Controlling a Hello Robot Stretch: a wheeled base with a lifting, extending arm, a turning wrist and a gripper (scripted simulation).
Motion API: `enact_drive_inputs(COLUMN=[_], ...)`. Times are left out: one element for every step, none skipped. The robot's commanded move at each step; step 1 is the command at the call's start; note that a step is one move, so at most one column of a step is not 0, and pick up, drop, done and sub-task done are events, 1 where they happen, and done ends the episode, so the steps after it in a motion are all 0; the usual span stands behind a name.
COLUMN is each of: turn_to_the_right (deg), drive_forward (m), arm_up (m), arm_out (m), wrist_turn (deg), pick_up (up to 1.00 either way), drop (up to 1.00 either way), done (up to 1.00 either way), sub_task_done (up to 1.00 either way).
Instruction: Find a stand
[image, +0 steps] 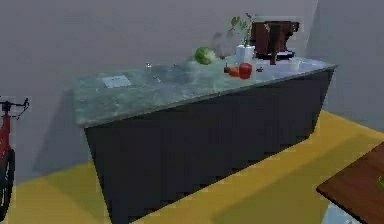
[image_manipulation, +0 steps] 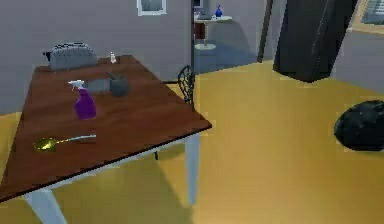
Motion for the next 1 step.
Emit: enact_drive_inputs(turn_to_the_right=[45.0], drive_forward=[0.00], arm_up=[0.00], arm_out=[0.00], wrist_turn=[0.0], pick_up=[0.00], drop=[0.00], done=[0.00], sub_task_done=[0.00])
